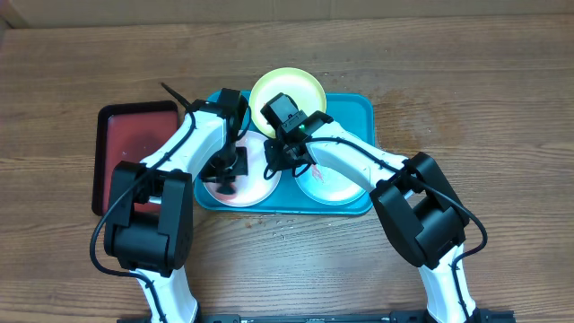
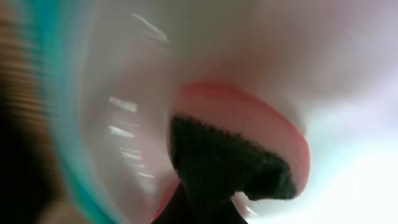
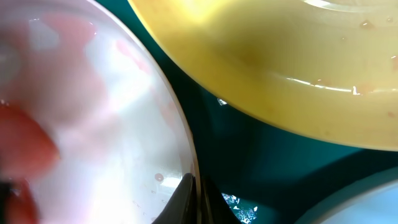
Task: Clean dirty plates on tray and stack at the side
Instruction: 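Scrub the white plate further with the sponge while right gripper holds rim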
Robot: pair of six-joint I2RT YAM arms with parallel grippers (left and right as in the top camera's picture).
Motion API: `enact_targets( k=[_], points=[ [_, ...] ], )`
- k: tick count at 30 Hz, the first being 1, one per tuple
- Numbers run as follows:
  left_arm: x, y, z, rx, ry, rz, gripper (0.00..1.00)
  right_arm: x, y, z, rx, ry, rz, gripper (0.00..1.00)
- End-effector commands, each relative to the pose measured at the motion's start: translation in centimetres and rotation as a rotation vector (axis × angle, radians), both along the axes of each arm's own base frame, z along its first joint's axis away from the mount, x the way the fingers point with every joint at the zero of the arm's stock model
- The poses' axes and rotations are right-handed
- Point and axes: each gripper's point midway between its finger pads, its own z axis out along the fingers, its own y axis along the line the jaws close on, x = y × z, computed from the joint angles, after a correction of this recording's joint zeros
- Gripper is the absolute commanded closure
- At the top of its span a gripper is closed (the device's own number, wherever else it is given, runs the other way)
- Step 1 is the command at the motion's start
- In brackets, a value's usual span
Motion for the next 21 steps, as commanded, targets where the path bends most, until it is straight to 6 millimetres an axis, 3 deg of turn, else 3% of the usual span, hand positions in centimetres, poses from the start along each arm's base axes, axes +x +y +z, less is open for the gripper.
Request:
enact_targets(
  k=[1, 8, 11, 15, 18, 21],
  points=[
    [2.3, 3.6, 1.1, 0.240, -0.130, 0.064, 0.96, -0.2, -1.2, -2.4, -0.071, 0.021, 0.004, 0.96],
    [5.6, -1.5, 0.5, -0.058, -0.241, 0.146, 0.96, -0.2, -1.2, -2.4, -0.071, 0.021, 0.004, 0.96],
    [6.6, -6.3, 0.8, -0.331, -0.237, 0.124, 0.96, -0.2, -1.2, -2.4, -0.071, 0.021, 0.004, 0.96],
    [5.9, -11.4, 2.1, -0.627, -0.183, -0.023, 0.96, -0.2, -1.2, -2.4, -0.072, 0.020, 0.008, 0.96],
    [4.7, -11.6, 2.2, -0.660, -0.140, -0.085, 0.96, -0.2, -1.2, -2.4, -0.072, 0.020, 0.007, 0.96],
    [4.1, -8.8, 1.6, -0.556, -0.109, -0.031, 0.96, -0.2, -1.2, -2.3, -0.071, 0.020, 0.006, 0.96]
  ],
)
